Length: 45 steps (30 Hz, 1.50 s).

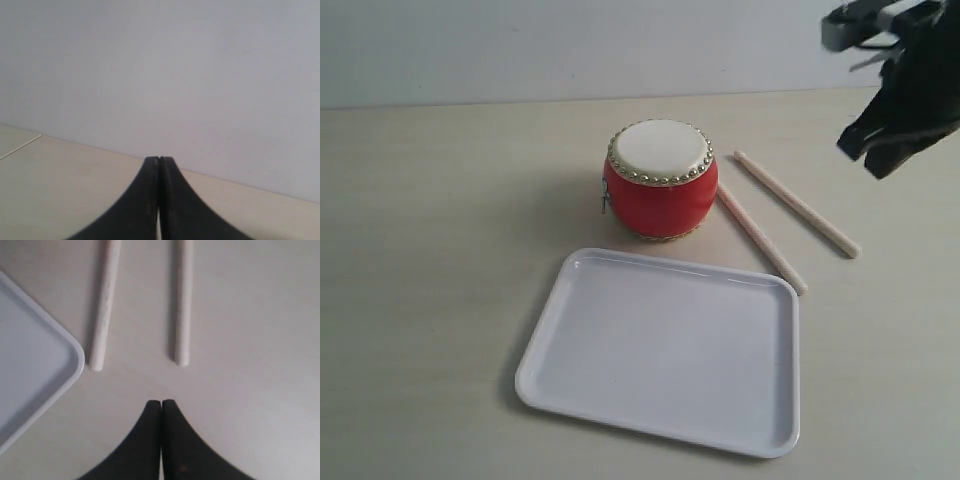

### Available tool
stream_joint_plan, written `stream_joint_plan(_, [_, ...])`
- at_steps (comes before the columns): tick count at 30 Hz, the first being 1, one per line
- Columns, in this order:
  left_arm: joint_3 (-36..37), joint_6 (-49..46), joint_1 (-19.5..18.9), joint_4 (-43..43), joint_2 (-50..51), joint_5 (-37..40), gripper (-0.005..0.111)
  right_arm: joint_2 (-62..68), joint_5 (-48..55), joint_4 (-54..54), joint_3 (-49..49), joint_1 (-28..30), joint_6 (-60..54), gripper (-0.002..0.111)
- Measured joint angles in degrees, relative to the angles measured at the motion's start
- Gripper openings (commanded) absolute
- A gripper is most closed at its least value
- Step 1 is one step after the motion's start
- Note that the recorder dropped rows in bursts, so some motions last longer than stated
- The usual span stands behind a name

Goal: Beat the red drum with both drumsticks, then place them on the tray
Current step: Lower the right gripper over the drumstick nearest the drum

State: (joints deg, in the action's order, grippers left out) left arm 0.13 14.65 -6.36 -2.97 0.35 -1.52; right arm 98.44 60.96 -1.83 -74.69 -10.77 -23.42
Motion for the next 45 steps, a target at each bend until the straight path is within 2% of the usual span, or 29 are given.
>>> stream_joint_plan(7, [0.0, 0.1, 0.0, 0.0, 0.0, 0.0, 0.0, 9.7, -3.7, 1.8, -2.7, -7.9, 1.7, 0.024])
stream_joint_plan(13, [0.0, 0.1, 0.0, 0.0, 0.0, 0.0, 0.0, 15.7, -5.0, 1.8, -6.4, -9.7, 4.9, 0.044])
stream_joint_plan(15, [0.0, 0.1, 0.0, 0.0, 0.0, 0.0, 0.0, 17.0, -5.6, 1.8, -6.5, -9.8, 5.6, 0.047])
stream_joint_plan(28, [0.0, 0.1, 0.0, 0.0, 0.0, 0.0, 0.0, 21.6, -11.1, 1.8, -6.6, -9.8, 7.9, 0.047])
stream_joint_plan(45, [0.0, 0.1, 0.0, 0.0, 0.0, 0.0, 0.0, 24.1, -12.9, 1.8, -6.6, -9.8, 11.6, 0.047])
